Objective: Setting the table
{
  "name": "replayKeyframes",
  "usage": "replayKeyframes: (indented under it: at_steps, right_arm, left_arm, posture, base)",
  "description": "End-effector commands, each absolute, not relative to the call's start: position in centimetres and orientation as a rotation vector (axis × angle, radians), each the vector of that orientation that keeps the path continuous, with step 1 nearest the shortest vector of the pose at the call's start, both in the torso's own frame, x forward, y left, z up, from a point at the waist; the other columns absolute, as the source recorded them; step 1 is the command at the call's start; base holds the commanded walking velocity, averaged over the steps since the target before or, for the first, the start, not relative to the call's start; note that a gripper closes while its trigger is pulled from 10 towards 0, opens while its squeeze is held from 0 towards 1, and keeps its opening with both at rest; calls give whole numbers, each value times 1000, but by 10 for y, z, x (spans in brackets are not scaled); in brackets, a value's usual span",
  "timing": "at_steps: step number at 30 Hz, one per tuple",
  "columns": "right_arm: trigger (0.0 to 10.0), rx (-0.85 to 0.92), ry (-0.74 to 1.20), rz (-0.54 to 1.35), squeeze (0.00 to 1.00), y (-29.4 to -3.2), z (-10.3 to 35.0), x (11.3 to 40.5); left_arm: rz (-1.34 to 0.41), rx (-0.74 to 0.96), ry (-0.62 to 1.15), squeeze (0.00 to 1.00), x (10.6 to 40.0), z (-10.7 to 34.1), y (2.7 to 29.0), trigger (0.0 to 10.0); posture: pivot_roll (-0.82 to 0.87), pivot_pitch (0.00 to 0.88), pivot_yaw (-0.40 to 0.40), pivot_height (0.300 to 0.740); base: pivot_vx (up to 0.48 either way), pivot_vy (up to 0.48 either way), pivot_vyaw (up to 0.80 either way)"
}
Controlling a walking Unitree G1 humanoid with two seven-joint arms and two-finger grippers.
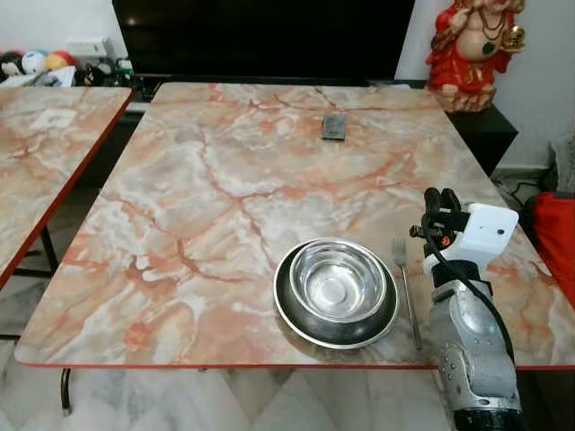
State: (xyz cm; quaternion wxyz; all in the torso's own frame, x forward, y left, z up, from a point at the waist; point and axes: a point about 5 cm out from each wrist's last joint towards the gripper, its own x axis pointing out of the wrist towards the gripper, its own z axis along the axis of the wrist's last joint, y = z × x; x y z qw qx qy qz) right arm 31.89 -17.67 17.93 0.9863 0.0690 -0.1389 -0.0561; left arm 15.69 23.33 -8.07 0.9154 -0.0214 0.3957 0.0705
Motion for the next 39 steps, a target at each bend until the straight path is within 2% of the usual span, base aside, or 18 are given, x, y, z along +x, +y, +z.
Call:
replayKeyframes:
  at_steps: [1, 11, 39]
  right_arm:
    - [10000, 133, -280, -126, 0, -180, 178, 321]
    - [10000, 128, -288, -138, 0, -183, 177, 323]
    - [10000, 144, -315, -38, 0, -155, 180, 323]
  left_arm:
    - [139, -35, 848, 0, 153, -83, 232, 10000]
    - [149, -38, 841, 0, 161, -81, 230, 10000]
    - [176, -47, 846, 0, 155, -83, 231, 10000]
  posture:
    - [-21, 0, 9, 740]
    - [-25, 0, 3, 740]
    - [13, 17, -25, 740]
  base:
    - [0, 0, 0]
    - [0, 0, 0]
    - [0, 480, 0]
